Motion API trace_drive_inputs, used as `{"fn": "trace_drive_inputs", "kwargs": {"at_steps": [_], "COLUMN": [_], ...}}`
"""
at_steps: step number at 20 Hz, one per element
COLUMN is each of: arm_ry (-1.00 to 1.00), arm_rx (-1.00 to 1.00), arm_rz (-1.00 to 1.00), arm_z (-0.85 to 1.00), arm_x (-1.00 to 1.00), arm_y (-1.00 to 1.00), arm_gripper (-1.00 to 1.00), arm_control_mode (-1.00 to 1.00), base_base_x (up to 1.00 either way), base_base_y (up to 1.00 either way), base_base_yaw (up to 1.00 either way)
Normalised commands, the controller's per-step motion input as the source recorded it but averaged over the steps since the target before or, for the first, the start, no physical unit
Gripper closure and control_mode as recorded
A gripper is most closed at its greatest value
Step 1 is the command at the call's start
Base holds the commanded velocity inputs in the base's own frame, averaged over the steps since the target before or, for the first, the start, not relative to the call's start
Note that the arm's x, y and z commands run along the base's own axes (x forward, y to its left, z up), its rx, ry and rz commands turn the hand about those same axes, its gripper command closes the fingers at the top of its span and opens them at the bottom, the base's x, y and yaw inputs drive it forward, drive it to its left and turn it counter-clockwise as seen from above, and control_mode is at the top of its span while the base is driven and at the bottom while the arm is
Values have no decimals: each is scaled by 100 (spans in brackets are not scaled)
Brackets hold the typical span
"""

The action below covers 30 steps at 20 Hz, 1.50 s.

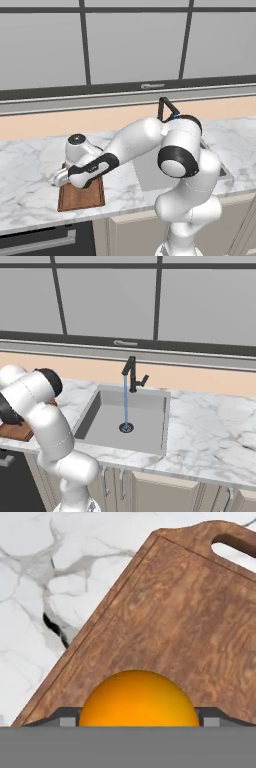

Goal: Pick the orange from the sink and place it on the cutting board to airdry. Then turn off the sink faucet.

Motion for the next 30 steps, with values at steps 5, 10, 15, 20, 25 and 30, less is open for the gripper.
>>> {"fn": "trace_drive_inputs", "kwargs": {"at_steps": [5,10,15,20,25,30], "arm_ry": [5,1,0,-1,-10,-13], "arm_rx": [-2,0,0,0,5,11], "arm_rz": [-4,-4,-5,-6,-3,0], "arm_z": [-30,-9,1,4,52,90], "arm_x": [5,-11,-17,-3,-7,-29], "arm_y": [2,-14,-33,-40,-40,-13], "arm_gripper": [-100,-100,-100,-100,-100,-100], "arm_control_mode": [-100,-100,-100,-100,-100,-100], "base_base_x": [0,0,0,0,0,0], "base_base_y": [0,0,0,0,0,0], "base_base_yaw": [0,0,0,0,0,0]}}
